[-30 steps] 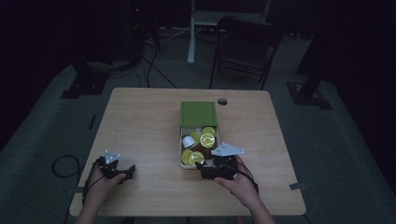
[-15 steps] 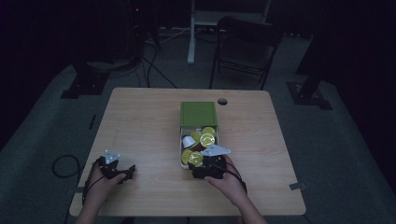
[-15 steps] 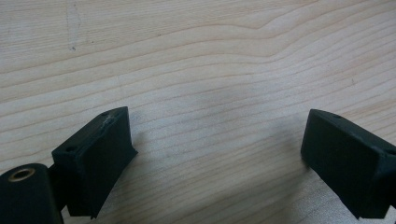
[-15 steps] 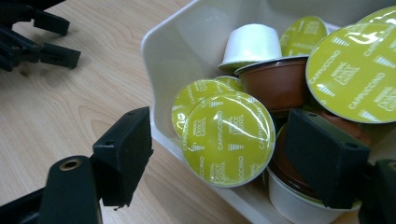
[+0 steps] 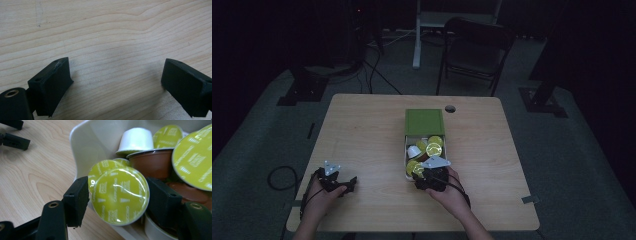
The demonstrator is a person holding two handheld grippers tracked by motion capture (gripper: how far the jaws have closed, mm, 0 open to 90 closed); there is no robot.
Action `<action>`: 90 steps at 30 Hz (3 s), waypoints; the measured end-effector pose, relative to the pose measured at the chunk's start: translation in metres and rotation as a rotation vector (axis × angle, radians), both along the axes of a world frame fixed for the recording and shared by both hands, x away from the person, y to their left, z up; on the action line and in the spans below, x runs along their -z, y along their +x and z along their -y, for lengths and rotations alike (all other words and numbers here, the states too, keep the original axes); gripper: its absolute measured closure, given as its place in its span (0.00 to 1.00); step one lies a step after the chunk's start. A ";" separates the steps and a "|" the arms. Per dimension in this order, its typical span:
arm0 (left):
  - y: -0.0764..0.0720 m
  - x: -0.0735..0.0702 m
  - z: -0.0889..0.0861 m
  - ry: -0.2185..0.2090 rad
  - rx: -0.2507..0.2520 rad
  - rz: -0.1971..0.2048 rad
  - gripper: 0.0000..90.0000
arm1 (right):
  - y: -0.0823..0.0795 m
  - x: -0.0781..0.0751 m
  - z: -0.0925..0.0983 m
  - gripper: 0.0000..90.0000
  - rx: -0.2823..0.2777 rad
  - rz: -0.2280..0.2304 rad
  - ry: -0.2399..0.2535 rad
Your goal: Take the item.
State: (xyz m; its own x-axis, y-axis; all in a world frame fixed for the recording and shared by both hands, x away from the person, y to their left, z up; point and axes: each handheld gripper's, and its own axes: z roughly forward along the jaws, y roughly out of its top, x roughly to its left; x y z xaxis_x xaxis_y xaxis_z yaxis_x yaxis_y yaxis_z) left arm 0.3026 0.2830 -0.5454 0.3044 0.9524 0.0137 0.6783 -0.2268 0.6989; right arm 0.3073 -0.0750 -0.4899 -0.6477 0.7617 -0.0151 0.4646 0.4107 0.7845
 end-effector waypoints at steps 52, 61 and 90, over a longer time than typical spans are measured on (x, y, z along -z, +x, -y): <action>0.000 0.000 0.000 0.000 0.000 0.000 0.10 | -0.004 -0.054 0.031 0.44 -0.014 0.068 0.109; 0.000 0.000 0.000 0.001 0.000 -0.001 0.10 | -0.004 -0.068 0.055 0.44 0.034 0.104 0.132; 0.000 0.000 0.000 0.000 0.000 0.000 0.10 | -0.006 -0.059 0.156 0.44 0.286 0.124 0.132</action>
State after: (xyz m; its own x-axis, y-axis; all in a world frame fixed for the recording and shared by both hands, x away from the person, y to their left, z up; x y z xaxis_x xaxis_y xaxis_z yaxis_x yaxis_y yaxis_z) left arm 0.3026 0.2830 -0.5454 0.3043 0.9525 0.0141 0.6781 -0.2270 0.6990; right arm 0.3009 -0.2306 -0.4313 -0.4073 0.9128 0.0299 0.4438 0.1692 0.8800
